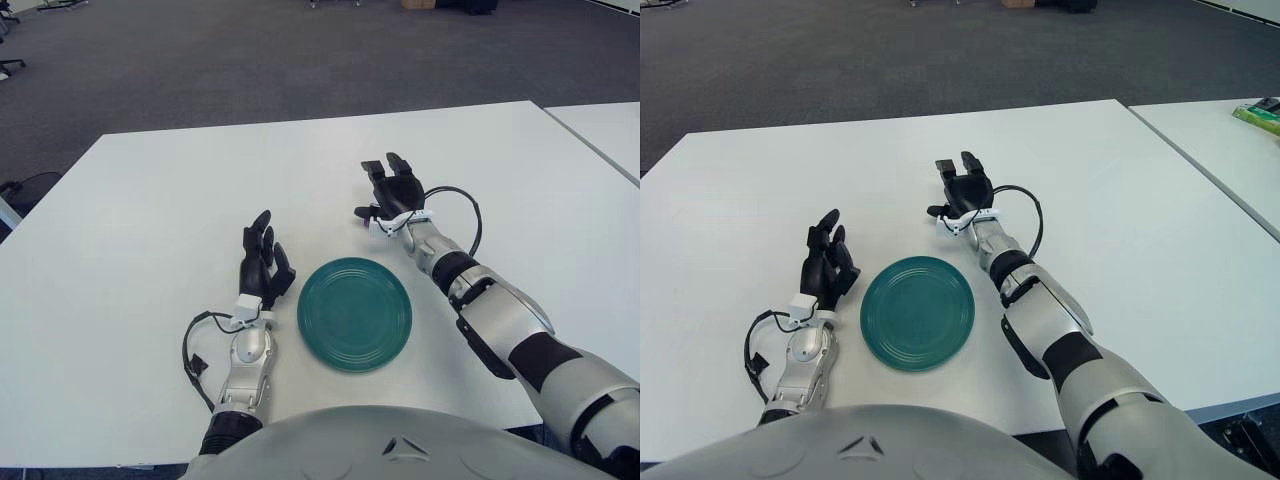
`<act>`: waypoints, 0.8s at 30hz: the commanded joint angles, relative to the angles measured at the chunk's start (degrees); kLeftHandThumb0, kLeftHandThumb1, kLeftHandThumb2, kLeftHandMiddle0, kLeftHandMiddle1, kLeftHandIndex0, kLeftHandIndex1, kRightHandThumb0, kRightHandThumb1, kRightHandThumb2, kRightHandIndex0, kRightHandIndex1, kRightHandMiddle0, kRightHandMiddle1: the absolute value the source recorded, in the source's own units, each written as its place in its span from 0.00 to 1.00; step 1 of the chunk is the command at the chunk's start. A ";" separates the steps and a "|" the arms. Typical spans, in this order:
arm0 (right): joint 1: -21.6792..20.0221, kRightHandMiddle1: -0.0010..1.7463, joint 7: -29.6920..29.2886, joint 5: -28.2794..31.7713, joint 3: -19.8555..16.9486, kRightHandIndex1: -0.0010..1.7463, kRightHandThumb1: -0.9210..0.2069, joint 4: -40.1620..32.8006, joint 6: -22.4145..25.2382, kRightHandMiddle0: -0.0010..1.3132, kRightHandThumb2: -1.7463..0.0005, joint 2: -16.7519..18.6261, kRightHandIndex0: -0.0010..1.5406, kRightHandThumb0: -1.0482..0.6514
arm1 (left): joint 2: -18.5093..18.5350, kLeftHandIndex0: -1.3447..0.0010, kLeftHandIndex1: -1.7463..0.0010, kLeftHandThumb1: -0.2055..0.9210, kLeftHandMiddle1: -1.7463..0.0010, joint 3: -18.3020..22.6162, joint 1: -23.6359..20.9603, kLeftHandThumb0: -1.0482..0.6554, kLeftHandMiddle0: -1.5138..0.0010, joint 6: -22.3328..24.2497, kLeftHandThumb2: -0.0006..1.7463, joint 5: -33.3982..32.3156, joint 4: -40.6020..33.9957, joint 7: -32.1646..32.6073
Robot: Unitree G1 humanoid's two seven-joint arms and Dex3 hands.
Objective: Put the gum into the plate.
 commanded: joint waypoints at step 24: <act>6.02 0.22 4.49 4.51 0.42 0.01 0.00 5.02 3.21 0.00 0.64 -1.11 0.14 0.14 | -2.01 1.00 0.58 1.00 1.00 -0.88 1.83 0.17 0.82 -0.31 0.52 -1.34 4.62 -0.10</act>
